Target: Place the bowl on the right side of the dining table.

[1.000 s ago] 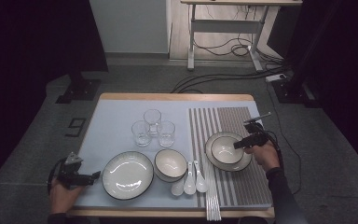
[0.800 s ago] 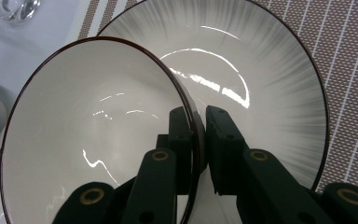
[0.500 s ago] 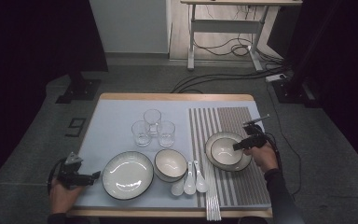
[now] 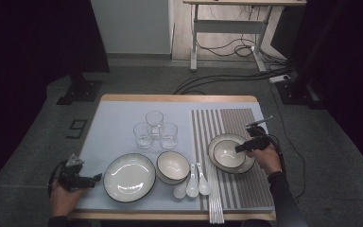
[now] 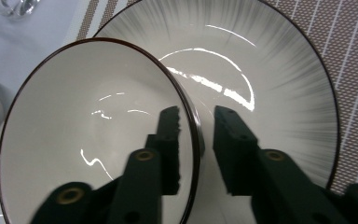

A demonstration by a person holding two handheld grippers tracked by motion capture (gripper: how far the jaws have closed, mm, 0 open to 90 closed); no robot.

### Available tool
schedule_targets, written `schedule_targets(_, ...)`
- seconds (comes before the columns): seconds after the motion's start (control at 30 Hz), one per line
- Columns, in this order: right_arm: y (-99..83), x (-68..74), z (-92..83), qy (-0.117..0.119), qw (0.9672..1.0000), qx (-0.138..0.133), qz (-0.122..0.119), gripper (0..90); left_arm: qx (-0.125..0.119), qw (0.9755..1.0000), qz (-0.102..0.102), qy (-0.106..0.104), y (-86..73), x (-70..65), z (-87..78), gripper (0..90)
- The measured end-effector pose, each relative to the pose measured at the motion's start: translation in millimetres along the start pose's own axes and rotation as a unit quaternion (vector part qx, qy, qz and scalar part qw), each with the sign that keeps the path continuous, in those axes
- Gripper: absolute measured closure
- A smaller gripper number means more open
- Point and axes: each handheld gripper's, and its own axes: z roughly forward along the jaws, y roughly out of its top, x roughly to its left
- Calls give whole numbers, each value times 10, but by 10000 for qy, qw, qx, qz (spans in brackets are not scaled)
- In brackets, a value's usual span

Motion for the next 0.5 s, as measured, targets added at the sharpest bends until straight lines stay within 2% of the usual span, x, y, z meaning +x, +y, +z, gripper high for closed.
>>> schedule_targets(0.1, 15, 23, -20, -198, 9998, -10, -47, 529, -1, 10000, 0, 1, 0, 0, 0, 9)
schedule_targets(0.2, 25, 40, -48, -312, 9995, -13, -104, 446, -1, 10000, 0, 0, 0, 0, 0, 9)
schedule_targets(0.4, 16, 153, -103, -633, 9970, -122, -420, 344, 0, 10000, 2, 0, 0, 0, 0, 9)
schedule_targets(0.5, -5, 213, -143, -647, 9960, -245, -557, 289, -1, 10000, 1, 1, 0, 0, 0, 9)
